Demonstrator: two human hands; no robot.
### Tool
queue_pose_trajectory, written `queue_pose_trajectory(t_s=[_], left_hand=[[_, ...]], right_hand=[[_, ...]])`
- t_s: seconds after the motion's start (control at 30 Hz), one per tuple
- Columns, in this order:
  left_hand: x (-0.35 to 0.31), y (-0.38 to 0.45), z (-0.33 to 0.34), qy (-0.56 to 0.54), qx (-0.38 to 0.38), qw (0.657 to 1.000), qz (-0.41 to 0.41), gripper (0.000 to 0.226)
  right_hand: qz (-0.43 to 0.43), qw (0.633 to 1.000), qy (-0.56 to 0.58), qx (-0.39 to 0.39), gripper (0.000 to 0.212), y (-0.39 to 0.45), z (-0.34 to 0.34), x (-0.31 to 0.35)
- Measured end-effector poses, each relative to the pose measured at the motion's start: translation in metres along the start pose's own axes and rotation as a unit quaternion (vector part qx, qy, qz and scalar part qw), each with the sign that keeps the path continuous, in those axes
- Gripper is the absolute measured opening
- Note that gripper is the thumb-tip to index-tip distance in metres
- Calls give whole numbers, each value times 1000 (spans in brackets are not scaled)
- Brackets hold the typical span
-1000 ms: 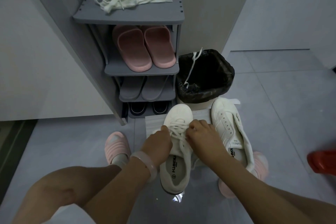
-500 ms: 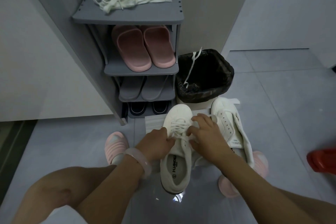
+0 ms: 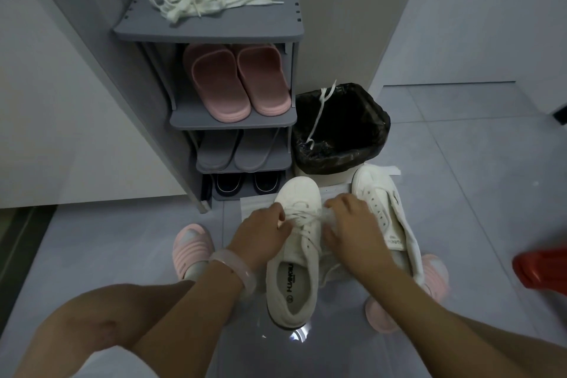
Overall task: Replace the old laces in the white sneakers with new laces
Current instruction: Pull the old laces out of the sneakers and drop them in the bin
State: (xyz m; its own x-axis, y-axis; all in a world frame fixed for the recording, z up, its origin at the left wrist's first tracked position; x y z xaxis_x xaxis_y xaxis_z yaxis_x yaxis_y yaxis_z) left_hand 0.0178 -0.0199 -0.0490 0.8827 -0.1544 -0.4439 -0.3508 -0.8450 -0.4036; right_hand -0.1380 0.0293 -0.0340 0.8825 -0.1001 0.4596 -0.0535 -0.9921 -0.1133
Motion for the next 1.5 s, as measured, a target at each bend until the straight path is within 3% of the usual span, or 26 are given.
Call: queue_pose_trajectory(t_s=[0.17, 0.37, 0.53, 0.6, 0.67, 0.7, 0.73, 0.77, 0.8, 0.83, 0.9, 0.93, 0.97, 1.03, 1.07, 1.1, 1.17, 1.23, 1.33, 1.4, 1.5], left_hand=[[2, 16, 6, -86, 8, 996, 14, 11], [1, 21, 13, -137, 75, 988, -16, 9], [-13, 21, 6, -282, 129, 941, -133, 27], [-19, 17, 1, -205, 146, 960, -125, 33], [-18, 15, -4, 60, 104, 989, -86, 40], [-18, 15, -8, 166, 70, 981, -69, 43], [-17, 17, -10, 199, 47, 977, -59, 42], [-15, 18, -14, 163, 43, 984, -57, 38], [-13, 19, -18, 33, 42, 996, -74, 34], [-12, 18, -19, -154, 56, 980, -113, 35], [-15, 10, -20, -462, 89, 868, -159, 44], [-16, 9, -21, -511, 102, 837, -169, 45], [-17, 6, -22, -504, 111, 841, -165, 43], [-21, 1, -31, -348, 94, 925, -124, 31], [-20, 2, -36, -203, 39, 975, -84, 22], [-16, 3, -41, -61, -52, 996, -33, 16], [-12, 3, -43, 59, -194, 978, 54, 16], [-2, 5, -35, 31, -217, 975, 46, 20], [10, 5, -15, -30, -98, 992, -69, 22], [11, 5, 1, -41, -20, 998, -53, 15], [8, 8, 11, -70, -14, 997, -44, 12]], right_hand=[[-103, 991, -30, 76, 26, -37, 26, 40], [-97, 980, -72, 160, 57, -52, 44, 46], [-53, 972, -81, 216, 62, -51, 45, 47], [-56, 976, -54, 204, 61, -51, 42, 47], [-70, 977, -5, 202, 60, -49, 47, 45], [-76, 976, 1, 202, 61, -49, 48, 45], [-69, 978, 8, 198, 63, -50, 47, 46], [-65, 980, 10, 188, 63, -49, 47, 46], [-69, 980, 11, 188, 63, -48, 46, 47], [-75, 977, 18, 197, 64, -47, 46, 48], [-81, 973, 30, 214, 63, -45, 46, 46], [-78, 973, 34, 213, 62, -44, 46, 45], [-80, 974, 36, 208, 61, -43, 47, 45], [-78, 973, 45, 212, 62, -43, 48, 46], [-72, 972, 50, 219, 62, -43, 48, 46], [-69, 971, 53, 223, 62, -43, 48, 45], [-71, 971, 55, 223, 62, -43, 47, 44], [-76, 971, 54, 221, 63, -43, 46, 44], [-78, 971, 58, 218, 62, -43, 47, 44], [-83, 972, 60, 210, 61, -43, 51, 43], [-93, 974, 63, 197, 61, -43, 54, 42]])
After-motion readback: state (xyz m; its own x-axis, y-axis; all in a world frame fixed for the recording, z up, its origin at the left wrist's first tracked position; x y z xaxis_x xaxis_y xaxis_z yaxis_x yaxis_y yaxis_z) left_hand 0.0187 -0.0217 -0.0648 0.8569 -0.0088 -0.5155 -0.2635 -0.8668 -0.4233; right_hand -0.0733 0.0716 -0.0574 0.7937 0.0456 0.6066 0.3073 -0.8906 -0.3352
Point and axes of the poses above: each hand's wrist, its own y-axis towards the middle knuckle, its own z-axis out of the palm, x = y × z, the point moved 1 cm from there along y, towards the middle knuckle, and after that the axes turned 8 degrees about y, right-handed, at the moved point
